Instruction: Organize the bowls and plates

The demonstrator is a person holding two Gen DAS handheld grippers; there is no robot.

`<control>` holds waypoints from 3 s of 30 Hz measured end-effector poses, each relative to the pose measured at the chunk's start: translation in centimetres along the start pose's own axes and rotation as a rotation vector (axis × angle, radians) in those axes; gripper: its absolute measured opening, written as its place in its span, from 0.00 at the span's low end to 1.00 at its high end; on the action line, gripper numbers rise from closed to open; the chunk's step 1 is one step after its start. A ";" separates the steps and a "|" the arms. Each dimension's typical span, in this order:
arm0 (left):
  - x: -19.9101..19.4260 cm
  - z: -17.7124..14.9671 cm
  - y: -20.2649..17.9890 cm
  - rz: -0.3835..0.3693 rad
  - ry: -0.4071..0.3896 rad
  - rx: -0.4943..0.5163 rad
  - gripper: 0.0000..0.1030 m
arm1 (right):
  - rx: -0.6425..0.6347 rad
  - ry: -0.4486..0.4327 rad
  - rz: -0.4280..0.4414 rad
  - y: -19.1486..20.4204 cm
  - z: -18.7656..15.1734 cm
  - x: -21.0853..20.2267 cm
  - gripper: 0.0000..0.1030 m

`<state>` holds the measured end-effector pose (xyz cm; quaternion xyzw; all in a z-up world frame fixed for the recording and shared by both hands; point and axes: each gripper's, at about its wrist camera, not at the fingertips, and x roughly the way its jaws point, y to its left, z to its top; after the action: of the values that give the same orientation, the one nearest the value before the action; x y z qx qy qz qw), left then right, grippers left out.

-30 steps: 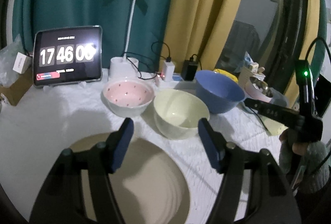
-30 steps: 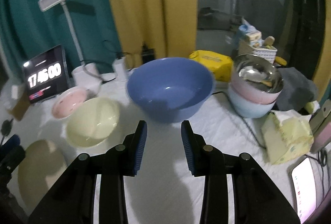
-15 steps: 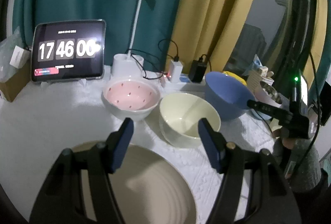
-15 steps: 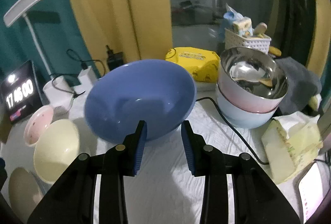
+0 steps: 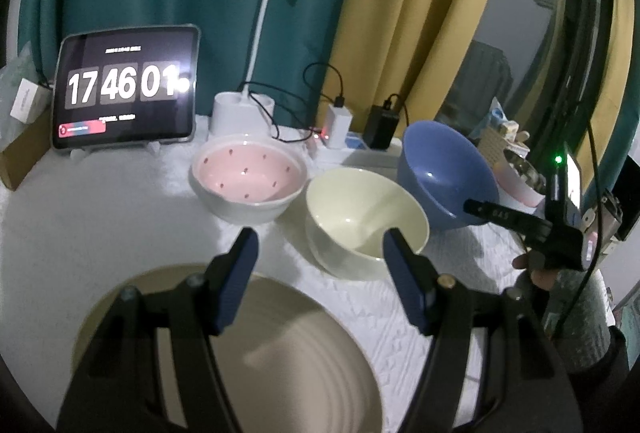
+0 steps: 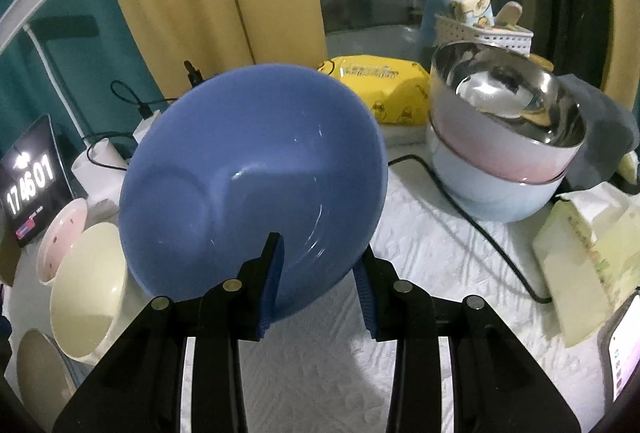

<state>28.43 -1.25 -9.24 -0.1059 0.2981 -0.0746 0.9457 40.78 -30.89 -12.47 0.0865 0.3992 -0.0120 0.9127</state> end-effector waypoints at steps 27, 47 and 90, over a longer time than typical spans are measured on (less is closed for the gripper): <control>0.1 -4.1 -8.2 -0.059 0.076 0.124 0.64 | -0.014 -0.030 0.116 -3.8 -5.2 -9.1 0.06; 5.1 -6.6 -13.6 -0.104 0.177 0.195 0.43 | 0.028 -0.068 0.114 -7.2 -8.5 -9.5 0.11; -4.6 -8.9 -8.8 -0.150 0.133 0.196 0.25 | -0.042 0.047 0.186 -1.3 -13.8 -15.6 0.24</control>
<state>18.92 -10.18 -11.69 -0.0298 0.3428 -0.1805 0.9214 19.99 -30.63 -10.43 0.1044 0.4110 0.0832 0.9018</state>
